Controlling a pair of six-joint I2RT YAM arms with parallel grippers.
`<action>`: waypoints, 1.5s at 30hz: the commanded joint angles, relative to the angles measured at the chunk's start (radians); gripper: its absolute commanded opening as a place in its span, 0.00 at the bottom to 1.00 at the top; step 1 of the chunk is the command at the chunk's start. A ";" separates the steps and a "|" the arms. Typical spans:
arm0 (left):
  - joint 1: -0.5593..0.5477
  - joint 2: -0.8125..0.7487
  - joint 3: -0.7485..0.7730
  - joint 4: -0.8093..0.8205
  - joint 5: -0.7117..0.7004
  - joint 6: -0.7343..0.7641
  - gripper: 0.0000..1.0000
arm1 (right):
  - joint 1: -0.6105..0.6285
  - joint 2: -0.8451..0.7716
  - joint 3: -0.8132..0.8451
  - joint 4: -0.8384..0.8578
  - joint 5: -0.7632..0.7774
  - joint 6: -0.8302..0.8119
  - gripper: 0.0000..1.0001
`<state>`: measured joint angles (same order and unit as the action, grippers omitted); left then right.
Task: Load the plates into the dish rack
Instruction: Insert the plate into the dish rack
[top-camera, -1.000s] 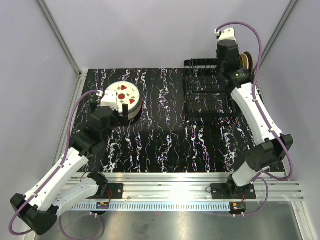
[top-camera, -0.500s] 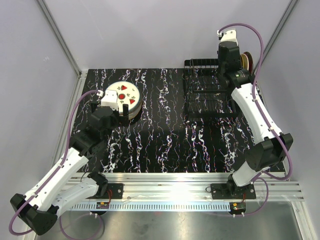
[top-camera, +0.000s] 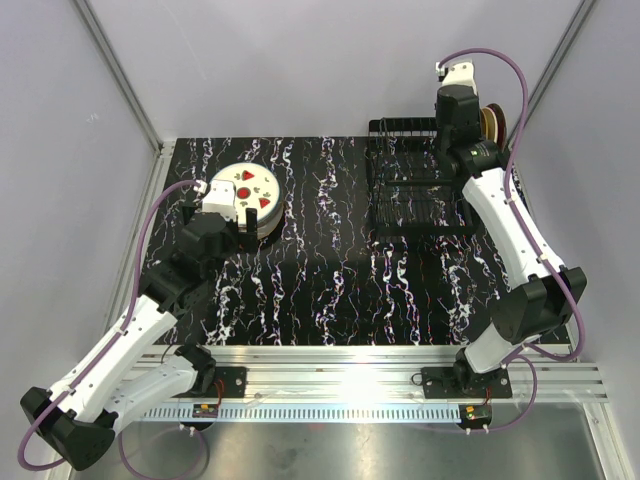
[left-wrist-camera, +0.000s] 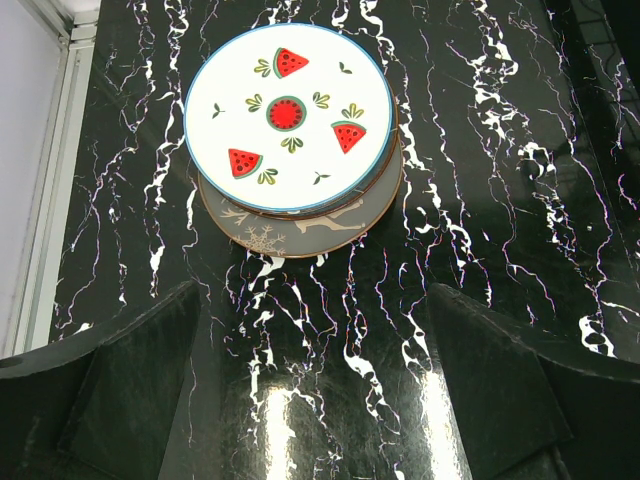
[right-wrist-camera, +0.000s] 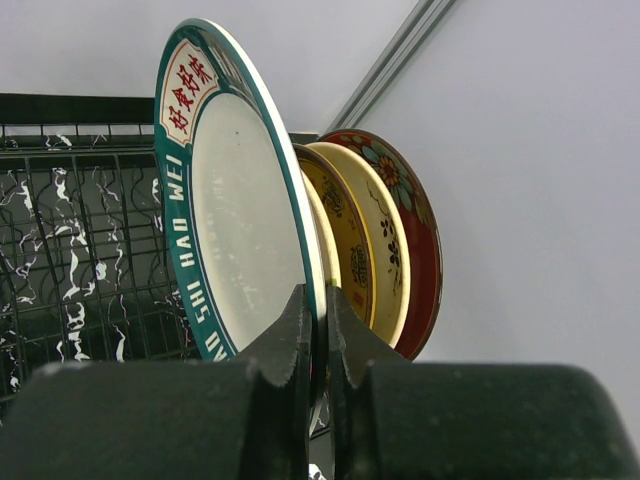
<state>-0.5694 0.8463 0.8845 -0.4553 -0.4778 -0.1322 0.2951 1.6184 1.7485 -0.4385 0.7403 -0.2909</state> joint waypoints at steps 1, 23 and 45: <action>-0.004 0.004 0.050 0.030 0.015 -0.012 0.99 | -0.010 -0.045 -0.003 0.009 -0.012 0.002 0.03; -0.004 0.008 0.051 0.027 0.025 -0.012 0.99 | -0.010 -0.057 0.011 -0.026 -0.016 0.016 0.31; -0.004 0.016 0.047 0.027 0.007 -0.007 0.99 | -0.010 -0.173 0.109 -0.186 -0.301 0.186 0.54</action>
<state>-0.5697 0.8543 0.8845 -0.4561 -0.4667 -0.1322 0.2920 1.5047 1.8133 -0.5980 0.5682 -0.1810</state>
